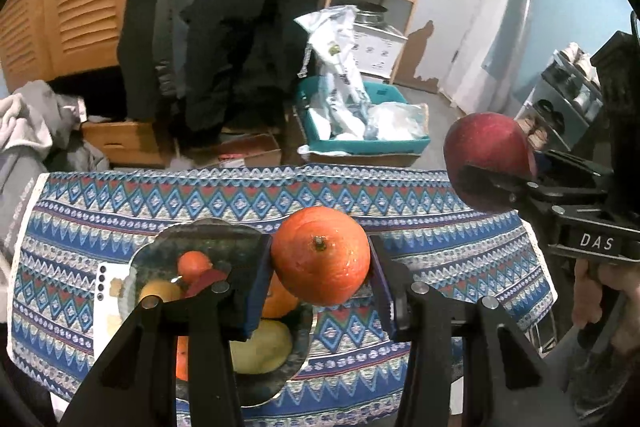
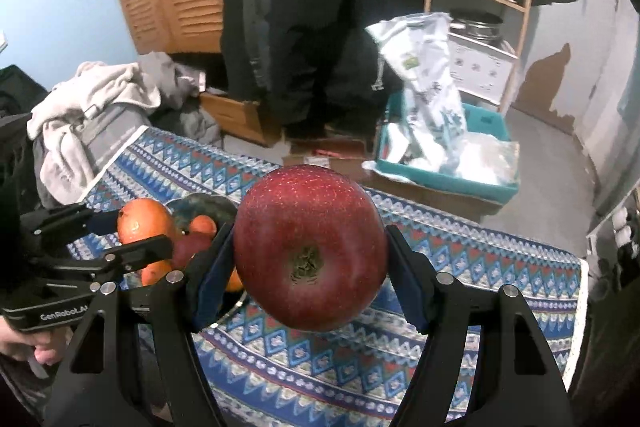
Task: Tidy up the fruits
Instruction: 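Lift the orange and red apple with both tools and carry them over the glass bowl, then lower the orange into the bowl with the left tool while the right tool releases the apple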
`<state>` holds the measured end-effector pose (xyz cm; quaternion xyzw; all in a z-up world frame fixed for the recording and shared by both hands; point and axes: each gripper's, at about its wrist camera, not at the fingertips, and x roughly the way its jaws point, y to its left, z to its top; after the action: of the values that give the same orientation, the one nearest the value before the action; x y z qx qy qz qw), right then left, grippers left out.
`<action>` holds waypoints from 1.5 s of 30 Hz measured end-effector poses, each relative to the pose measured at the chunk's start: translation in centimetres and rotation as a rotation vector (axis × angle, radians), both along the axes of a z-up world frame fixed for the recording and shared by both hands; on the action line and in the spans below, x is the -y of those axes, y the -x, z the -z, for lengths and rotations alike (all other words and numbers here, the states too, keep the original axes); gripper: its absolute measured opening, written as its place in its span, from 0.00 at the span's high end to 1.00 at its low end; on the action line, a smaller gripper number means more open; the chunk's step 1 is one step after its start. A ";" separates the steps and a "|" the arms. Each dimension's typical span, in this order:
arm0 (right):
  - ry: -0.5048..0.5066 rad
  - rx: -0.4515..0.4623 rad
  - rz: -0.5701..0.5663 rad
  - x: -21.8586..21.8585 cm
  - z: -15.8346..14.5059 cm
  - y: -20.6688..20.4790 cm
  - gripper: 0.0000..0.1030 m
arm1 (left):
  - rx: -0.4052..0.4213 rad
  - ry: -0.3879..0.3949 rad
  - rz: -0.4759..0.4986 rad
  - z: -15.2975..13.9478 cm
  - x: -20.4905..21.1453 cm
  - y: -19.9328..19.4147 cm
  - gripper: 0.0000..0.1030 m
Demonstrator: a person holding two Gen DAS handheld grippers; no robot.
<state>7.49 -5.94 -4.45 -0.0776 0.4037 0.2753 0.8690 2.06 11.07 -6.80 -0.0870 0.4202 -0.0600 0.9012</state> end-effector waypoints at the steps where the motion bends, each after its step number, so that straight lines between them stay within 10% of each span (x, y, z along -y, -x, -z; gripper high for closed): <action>1: -0.001 -0.009 -0.010 -0.7 0.2 -0.1 0.30 | -0.005 0.000 -0.009 0.2 -0.4 0.0 0.55; 26: 0.042 -0.203 -0.145 -15.0 9.5 -4.7 0.30 | -0.184 0.014 -0.256 7.9 -11.3 0.0 0.55; 45: 0.092 -0.324 -0.164 -17.5 15.8 -6.6 0.30 | -0.277 0.006 -0.231 11.9 -11.0 -1.3 0.49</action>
<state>14.08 11.54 -20.20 -0.1046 0.5430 0.3352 0.7628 3.38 22.09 -18.68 -0.1450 0.5273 0.0551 0.8354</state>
